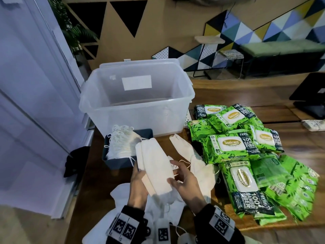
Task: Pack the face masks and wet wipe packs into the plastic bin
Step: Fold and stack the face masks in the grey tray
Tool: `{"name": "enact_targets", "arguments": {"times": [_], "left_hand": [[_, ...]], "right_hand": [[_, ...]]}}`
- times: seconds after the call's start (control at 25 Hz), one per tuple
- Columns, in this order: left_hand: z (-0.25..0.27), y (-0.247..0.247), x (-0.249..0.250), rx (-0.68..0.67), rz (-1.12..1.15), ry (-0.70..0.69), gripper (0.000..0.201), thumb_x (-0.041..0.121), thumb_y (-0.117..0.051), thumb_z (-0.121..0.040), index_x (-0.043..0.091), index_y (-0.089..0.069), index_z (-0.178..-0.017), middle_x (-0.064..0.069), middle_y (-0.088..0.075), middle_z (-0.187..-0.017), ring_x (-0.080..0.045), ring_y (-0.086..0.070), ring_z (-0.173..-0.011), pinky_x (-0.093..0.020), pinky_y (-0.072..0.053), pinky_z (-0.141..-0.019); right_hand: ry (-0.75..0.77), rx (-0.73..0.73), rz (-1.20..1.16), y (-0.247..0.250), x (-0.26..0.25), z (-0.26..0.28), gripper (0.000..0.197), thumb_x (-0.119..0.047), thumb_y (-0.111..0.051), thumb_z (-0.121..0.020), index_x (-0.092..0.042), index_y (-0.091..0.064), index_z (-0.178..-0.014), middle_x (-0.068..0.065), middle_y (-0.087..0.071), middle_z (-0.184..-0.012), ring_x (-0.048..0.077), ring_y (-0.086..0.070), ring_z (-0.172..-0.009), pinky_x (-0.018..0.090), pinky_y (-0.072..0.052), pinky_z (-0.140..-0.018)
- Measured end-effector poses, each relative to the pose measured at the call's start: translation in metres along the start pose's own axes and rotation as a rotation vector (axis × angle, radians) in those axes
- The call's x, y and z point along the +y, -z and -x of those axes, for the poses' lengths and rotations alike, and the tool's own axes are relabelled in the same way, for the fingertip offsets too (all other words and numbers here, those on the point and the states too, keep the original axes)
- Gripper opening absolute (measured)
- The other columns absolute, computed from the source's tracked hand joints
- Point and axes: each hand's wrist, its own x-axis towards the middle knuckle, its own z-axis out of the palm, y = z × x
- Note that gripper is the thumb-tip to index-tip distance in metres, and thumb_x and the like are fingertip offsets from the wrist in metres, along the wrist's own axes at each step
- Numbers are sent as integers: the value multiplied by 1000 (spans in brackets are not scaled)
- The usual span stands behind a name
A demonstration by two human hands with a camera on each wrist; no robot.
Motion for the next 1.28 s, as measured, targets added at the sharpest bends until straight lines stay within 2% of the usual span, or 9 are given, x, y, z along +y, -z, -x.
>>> {"name": "enact_targets", "arguments": {"times": [0.28,0.36,0.48,0.56,0.68,0.8,1.0,1.2,1.28], "left_hand": [[1,18,-6,117,-186,-31,37,11,-45,-97,8,-41,-134,-17,-54,-127,-36,-53,-116,-51,-42,-101],[-4,22,-6,128,-259,-59,38,11,-45,-97,7,-40,-134,-17,-54,-130,-36,-53,-116,-52,-42,-102],[-10,26,-1,137,-276,-100,36,4,-44,-96,1,-40,-132,-25,-53,-129,-38,-55,-109,-48,-47,-92],[-11,30,5,138,-229,-114,38,-1,-42,-95,-3,-39,-133,-26,-52,-127,-34,-55,-102,-36,-51,-78],[-8,34,10,72,-150,-115,37,0,-41,-96,3,-40,-132,-18,-56,-122,-27,-60,-94,-28,-57,-66],[-15,40,6,60,-218,-124,34,1,-42,-96,7,-45,-130,-18,-60,-119,-29,-61,-99,-33,-52,-76],[-20,51,4,84,-255,-122,33,4,-46,-95,0,-47,-128,-24,-62,-116,-31,-62,-98,-32,-53,-74],[-19,59,4,94,-216,-124,32,3,-45,-95,-2,-48,-126,-25,-62,-115,-36,-61,-100,-27,-57,-71],[-18,58,3,124,-221,-114,31,4,-46,-94,-1,-49,-125,-23,-63,-114,-33,-62,-98,-31,-56,-73]], "right_hand": [[78,-84,138,-23,1,0,49,-3,-65,-81,-17,-48,-124,-7,-55,-74,26,-61,-86,35,-49,-84],[85,-124,152,-28,-1,-2,48,-5,-65,-83,-16,-46,-126,-1,-55,-80,24,-60,-86,29,-47,-83],[116,-175,205,-25,-6,-11,35,-12,-64,-86,-15,-52,-119,-2,-57,-83,15,-57,-81,18,-46,-76],[146,-45,281,-11,7,-42,20,-10,-62,-87,-8,-62,-107,4,-63,-94,19,-61,-87,18,-48,-79],[29,152,582,25,35,-116,25,-8,-57,-89,2,-60,-111,21,-58,-115,35,-56,-108,38,-41,-96],[-202,19,966,43,52,-173,41,-17,-48,-95,5,-41,-129,22,-42,-135,35,-38,-127,35,-28,-104],[-233,62,1181,28,80,-197,48,-17,-53,-92,1,-32,-131,20,-38,-137,35,-35,-127,41,-33,-105],[-334,-7,1070,30,80,-200,65,-26,-73,-78,-4,-40,-130,18,-41,-135,34,-35,-127,38,-33,-102],[-299,-43,885,34,77,-202,44,-25,-75,-76,-8,-57,-112,18,-53,-121,32,-46,-118,35,-39,-93]]}}
